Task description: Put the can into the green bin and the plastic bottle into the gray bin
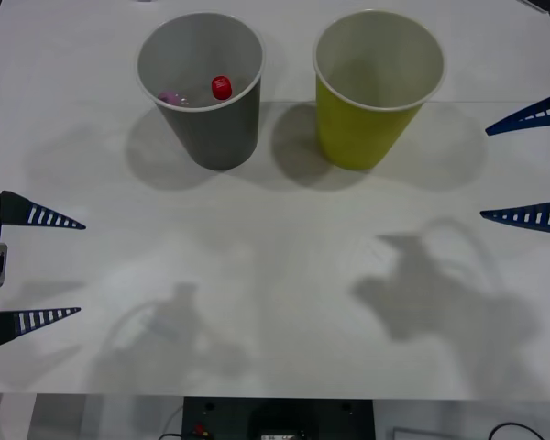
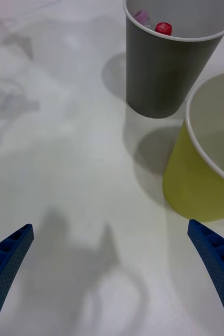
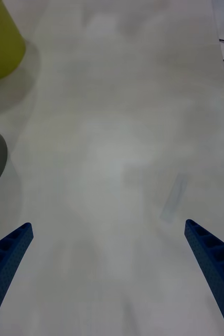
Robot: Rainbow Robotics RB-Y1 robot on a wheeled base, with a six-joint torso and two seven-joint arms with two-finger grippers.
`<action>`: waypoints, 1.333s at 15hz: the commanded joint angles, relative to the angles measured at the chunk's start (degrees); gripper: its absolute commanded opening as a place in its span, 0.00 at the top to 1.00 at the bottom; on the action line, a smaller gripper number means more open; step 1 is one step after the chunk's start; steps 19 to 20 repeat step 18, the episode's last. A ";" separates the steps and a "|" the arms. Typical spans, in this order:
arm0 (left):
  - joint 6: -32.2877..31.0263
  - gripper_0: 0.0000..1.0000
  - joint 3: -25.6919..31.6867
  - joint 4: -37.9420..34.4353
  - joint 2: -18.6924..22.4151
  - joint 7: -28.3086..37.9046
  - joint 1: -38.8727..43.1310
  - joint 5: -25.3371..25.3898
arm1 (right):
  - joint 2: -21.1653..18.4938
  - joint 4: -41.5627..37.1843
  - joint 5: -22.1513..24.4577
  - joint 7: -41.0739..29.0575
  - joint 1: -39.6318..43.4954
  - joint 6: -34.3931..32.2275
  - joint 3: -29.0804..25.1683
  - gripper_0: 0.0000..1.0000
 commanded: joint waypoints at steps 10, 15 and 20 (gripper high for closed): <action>0.00 0.00 0.00 0.00 0.00 0.00 0.00 0.00 | 3.15 -2.24 -2.63 18.63 20.23 0.02 -7.05 0.00; 0.00 0.00 0.00 0.00 0.00 0.00 0.00 0.00 | 3.42 -3.91 -2.54 18.98 24.27 -0.07 -9.52 0.00; 0.00 0.00 0.00 0.00 0.00 0.00 0.00 0.00 | 3.77 -3.38 -2.28 18.98 24.27 0.02 -9.60 0.00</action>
